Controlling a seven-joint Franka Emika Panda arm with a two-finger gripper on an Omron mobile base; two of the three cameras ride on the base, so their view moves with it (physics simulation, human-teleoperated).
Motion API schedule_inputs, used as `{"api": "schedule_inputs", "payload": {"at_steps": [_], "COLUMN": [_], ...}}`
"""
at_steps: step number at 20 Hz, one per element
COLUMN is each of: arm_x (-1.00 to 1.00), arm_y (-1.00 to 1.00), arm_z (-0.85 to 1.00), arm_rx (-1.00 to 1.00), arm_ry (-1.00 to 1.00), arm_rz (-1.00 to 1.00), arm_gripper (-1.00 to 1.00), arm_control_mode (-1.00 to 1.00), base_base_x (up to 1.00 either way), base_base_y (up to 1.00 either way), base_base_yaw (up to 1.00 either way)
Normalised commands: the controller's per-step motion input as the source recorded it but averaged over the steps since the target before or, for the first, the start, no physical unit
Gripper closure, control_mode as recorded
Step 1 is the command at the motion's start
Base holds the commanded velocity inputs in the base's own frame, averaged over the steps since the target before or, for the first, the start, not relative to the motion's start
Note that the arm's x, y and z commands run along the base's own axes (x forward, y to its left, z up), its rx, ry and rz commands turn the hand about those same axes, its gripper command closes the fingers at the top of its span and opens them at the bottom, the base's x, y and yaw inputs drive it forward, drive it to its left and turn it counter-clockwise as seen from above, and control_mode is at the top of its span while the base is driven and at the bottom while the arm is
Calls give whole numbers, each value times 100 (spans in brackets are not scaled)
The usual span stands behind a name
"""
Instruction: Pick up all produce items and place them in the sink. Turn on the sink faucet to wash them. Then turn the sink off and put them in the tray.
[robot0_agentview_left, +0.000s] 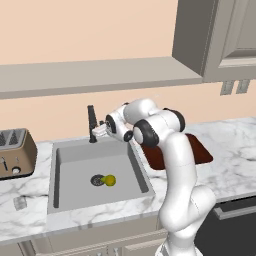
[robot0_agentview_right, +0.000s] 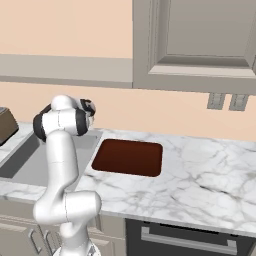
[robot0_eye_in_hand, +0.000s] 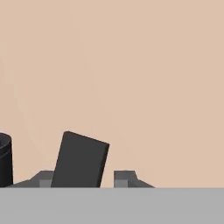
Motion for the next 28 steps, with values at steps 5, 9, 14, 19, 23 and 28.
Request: {"api": "schedule_inputs", "payload": {"at_steps": [5,9,14,19,23,28], "arm_x": [-2,-10,-15,-20,-25,-30], "arm_y": [8,-12,-28,-31,-31,-40], "arm_z": [-6,-12,-17,-23,-30,-33], "arm_rx": [-1,1,3,2,2,2], "arm_ry": [1,1,4,7,7,7], "arm_rz": [-2,-5,-9,-13,-17,-22], "arm_gripper": [100,100,100,100,100,100], "arm_control_mode": [-100,-100,-100,-100,-100,-100], "base_base_x": [0,0,0,0,0,0], "base_base_y": [0,0,0,0,0,0], "base_base_yaw": [0,0,0,0,0,0]}}
